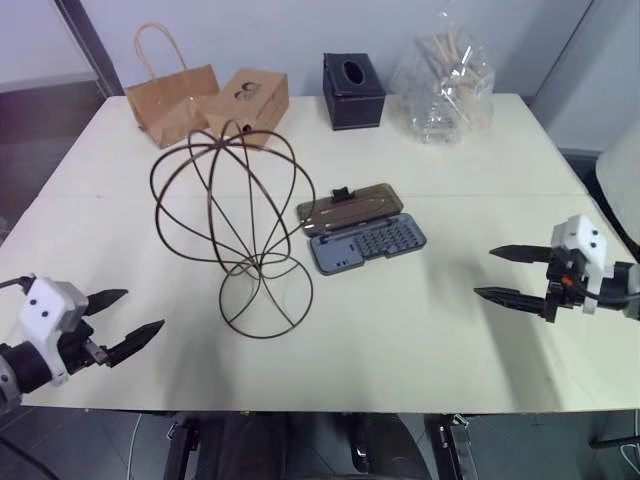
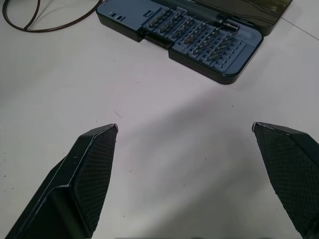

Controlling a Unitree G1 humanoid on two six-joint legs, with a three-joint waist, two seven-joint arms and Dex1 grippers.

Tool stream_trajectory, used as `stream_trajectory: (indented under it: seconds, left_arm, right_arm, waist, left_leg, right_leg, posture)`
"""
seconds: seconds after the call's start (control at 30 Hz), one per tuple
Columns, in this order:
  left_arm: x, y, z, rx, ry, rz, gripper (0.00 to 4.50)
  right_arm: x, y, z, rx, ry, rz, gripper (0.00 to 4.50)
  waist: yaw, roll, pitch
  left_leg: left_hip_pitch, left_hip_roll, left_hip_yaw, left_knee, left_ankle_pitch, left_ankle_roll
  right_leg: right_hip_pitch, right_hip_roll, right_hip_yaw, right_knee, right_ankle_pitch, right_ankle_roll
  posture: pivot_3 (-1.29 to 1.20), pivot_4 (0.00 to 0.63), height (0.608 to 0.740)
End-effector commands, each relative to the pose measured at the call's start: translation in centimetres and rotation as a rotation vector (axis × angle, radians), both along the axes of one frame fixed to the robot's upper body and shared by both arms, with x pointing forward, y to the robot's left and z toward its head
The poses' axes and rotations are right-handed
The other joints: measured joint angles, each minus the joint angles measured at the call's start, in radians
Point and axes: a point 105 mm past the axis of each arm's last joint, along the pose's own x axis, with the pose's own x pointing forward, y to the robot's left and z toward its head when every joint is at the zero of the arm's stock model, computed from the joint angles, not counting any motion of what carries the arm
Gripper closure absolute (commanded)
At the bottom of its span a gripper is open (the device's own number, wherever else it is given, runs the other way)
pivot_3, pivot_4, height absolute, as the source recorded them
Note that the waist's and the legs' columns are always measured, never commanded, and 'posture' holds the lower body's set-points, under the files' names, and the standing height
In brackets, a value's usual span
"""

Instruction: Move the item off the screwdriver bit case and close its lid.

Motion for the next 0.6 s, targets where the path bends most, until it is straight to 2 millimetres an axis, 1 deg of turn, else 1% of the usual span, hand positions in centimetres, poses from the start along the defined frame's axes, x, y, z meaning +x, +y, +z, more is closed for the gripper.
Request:
stream_trajectory:
  seconds: [0.03,0.23,0.3,0.37,0.43,0.53,0.6]
  left_arm:
    - [0.2,0.0,0.5,0.026,-0.017,-0.003,0.04]
    - [0.5,-0.2,0.8,0.001,-0.031,0.009,0.04]
    - [0.7,-0.7,0.9,-0.032,-0.032,-0.003,0.04]
    - [1.0,-1.7,1.3,-0.055,-0.052,-0.034,0.04]
    - [1.4,-3.0,1.4,-0.072,-0.073,-0.071,0.04]
    - [1.3,-5.6,0.6,-0.109,-0.043,-0.161,0.04]
    - [1.7,-6.7,-0.1,-0.107,-0.04,-0.188,0.04]
  right_arm:
    - [0.1,0.0,0.7,-0.011,-0.036,0.007,0.0]
    - [0.1,0.2,0.7,-0.003,-0.034,0.001,0.0]
    - [0.0,0.6,0.8,0.03,-0.018,0.003,0.0]
    - [0.0,1.2,1.1,0.069,-0.007,0.017,0.0]
    - [-0.2,2.4,1.5,0.091,-0.011,0.057,0.0]
    - [-1.2,4.9,2.0,0.123,-0.01,0.151,0.0]
    - [-2.3,6.7,2.3,0.158,0.013,0.225,0.0]
  waist:
    - [0.0,0.0,0.0]
    - [0.0,0.0,0.0]
    - [0.0,0.0,0.0]
    - [0.001,0.0,0.0]
    - [0.001,0.0,0.0]
    - [0.0,0.0,0.0]
    - [0.0,0.0,0.0]
  left_leg:
    - [0.0,0.0,0.0,0.0,0.0,0.0]
    - [0.0,0.0,0.0,0.0,0.0,0.0]
    - [0.0,0.0,0.0,0.0,0.0,0.0]
    - [0.001,0.0,0.0,0.0,0.0,0.0]
    - [0.001,0.0,-0.001,0.0,0.0,0.0]
    - [0.001,0.0,-0.003,0.0,0.0,0.0]
    - [0.002,0.0,-0.003,0.0,0.0,0.0]
  right_leg:
    - [0.0,0.0,0.0,0.0,0.0,0.0]
    - [0.0,0.0,0.0,0.0,0.0,0.0]
    - [0.0,0.0,0.0,0.0,0.0,0.0]
    - [0.0,0.0,0.0,0.0,0.0,0.0]
    - [0.001,0.0,0.0,0.0,0.0,0.0]
    - [0.001,0.0,0.001,0.0,0.001,0.002]
    - [0.001,0.0,0.002,0.0,0.002,0.003]
  posture:
    - [0.0,0.15,0.737]
    - [0.0,0.15,0.737]
    - [0.0,0.15,0.737]
    - [0.0,0.15,0.737]
    - [0.0,0.15,0.737]
    - [0.0,0.15,0.737]
    - [0.0,0.15,0.737]
